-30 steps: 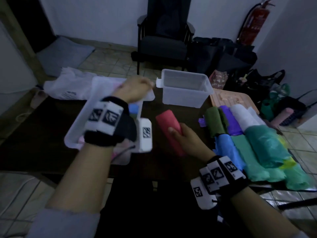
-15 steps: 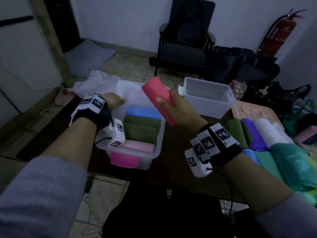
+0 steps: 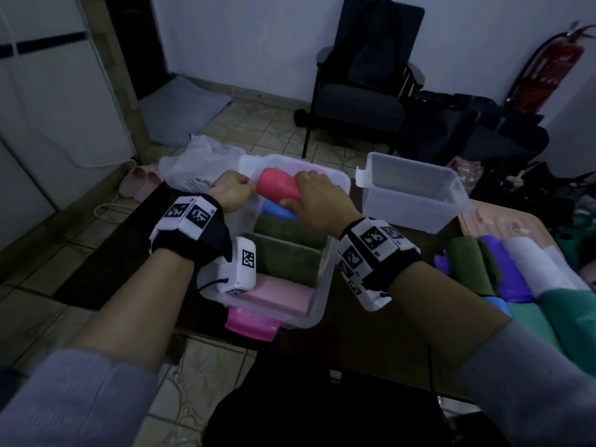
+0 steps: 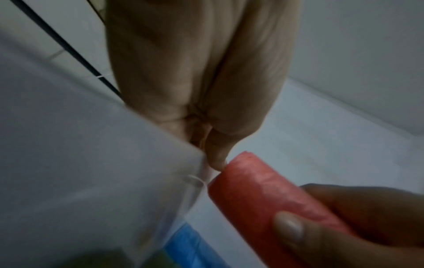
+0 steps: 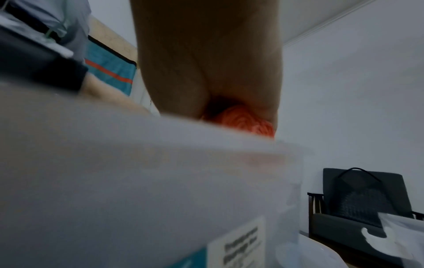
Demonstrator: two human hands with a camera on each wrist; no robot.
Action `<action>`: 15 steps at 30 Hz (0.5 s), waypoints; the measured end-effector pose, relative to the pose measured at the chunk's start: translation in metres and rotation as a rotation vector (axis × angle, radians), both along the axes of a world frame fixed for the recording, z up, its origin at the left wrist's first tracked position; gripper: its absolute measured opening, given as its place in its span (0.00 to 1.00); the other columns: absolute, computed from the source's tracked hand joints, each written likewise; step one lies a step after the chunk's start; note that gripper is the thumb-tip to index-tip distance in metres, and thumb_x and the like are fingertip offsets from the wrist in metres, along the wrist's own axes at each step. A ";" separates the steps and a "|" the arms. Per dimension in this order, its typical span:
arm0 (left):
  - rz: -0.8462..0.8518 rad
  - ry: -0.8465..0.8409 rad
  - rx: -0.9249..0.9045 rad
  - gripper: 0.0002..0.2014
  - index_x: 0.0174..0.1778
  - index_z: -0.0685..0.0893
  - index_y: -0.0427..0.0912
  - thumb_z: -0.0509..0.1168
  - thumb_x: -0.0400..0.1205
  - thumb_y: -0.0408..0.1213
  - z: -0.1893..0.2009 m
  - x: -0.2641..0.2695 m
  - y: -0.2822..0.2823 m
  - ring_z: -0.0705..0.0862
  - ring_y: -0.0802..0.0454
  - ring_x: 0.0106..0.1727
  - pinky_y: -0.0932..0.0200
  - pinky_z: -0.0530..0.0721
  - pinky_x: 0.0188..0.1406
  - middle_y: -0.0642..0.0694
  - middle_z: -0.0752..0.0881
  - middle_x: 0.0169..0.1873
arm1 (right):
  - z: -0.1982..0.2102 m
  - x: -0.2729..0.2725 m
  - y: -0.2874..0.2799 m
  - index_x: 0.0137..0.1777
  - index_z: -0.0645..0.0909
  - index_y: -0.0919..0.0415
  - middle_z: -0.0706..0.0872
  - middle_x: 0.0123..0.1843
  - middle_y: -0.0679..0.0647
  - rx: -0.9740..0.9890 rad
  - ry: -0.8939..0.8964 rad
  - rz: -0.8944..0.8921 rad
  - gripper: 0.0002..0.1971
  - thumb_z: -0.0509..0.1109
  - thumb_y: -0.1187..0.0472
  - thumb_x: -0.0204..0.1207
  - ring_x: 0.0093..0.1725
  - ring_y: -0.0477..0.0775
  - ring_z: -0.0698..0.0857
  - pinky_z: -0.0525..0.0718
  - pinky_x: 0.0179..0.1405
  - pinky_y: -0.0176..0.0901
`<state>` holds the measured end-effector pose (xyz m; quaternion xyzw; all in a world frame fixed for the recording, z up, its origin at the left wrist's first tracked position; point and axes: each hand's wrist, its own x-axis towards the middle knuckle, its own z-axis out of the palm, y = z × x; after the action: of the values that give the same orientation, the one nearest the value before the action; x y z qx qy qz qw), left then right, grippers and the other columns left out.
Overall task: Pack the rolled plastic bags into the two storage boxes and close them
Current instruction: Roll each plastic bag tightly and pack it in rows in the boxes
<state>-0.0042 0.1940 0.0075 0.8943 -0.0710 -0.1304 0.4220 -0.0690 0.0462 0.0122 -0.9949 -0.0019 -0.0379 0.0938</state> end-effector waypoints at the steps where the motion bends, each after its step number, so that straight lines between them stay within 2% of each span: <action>1: -0.006 -0.014 -0.028 0.15 0.59 0.82 0.28 0.58 0.85 0.35 0.003 -0.001 0.001 0.80 0.37 0.62 0.46 0.77 0.65 0.30 0.83 0.57 | -0.001 0.000 0.002 0.71 0.67 0.64 0.75 0.67 0.61 0.023 0.000 -0.005 0.25 0.61 0.47 0.82 0.65 0.60 0.75 0.76 0.63 0.55; 5: -0.003 -0.057 -0.167 0.14 0.61 0.81 0.33 0.56 0.87 0.36 0.013 -0.009 0.003 0.81 0.38 0.61 0.44 0.78 0.65 0.33 0.84 0.57 | -0.002 0.000 0.005 0.69 0.68 0.64 0.75 0.66 0.61 0.010 0.110 0.017 0.26 0.63 0.46 0.80 0.64 0.61 0.75 0.75 0.62 0.53; 7: 0.009 -0.087 -0.195 0.15 0.63 0.81 0.33 0.55 0.87 0.36 0.015 -0.013 0.004 0.81 0.37 0.61 0.43 0.79 0.64 0.33 0.83 0.57 | 0.000 -0.001 0.007 0.70 0.68 0.64 0.75 0.68 0.62 0.026 0.226 0.051 0.26 0.64 0.47 0.80 0.66 0.61 0.75 0.72 0.61 0.47; 10: 0.030 -0.113 -0.263 0.14 0.63 0.81 0.34 0.56 0.86 0.36 0.013 -0.017 0.006 0.82 0.38 0.60 0.43 0.79 0.65 0.33 0.84 0.57 | 0.004 -0.003 0.010 0.72 0.63 0.65 0.76 0.69 0.62 0.127 0.346 0.065 0.27 0.64 0.49 0.81 0.66 0.60 0.76 0.69 0.54 0.41; 13: 0.042 -0.138 -0.300 0.14 0.61 0.82 0.34 0.56 0.86 0.35 0.010 -0.020 0.009 0.80 0.45 0.53 0.48 0.78 0.61 0.37 0.84 0.51 | 0.011 -0.004 0.012 0.74 0.63 0.65 0.74 0.72 0.61 0.100 0.399 0.082 0.27 0.61 0.48 0.82 0.68 0.59 0.75 0.66 0.53 0.38; 15: 0.049 -0.159 -0.306 0.14 0.62 0.81 0.33 0.55 0.86 0.34 0.010 -0.022 0.010 0.79 0.48 0.51 0.51 0.78 0.57 0.40 0.82 0.49 | 0.016 -0.002 0.013 0.75 0.65 0.65 0.72 0.74 0.60 0.063 0.445 0.097 0.26 0.58 0.48 0.84 0.70 0.58 0.73 0.67 0.57 0.37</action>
<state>-0.0265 0.2043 0.0174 0.8287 -0.1013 -0.0364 0.5492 -0.0715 0.0595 0.0281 -0.9740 -0.0276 0.1870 0.1246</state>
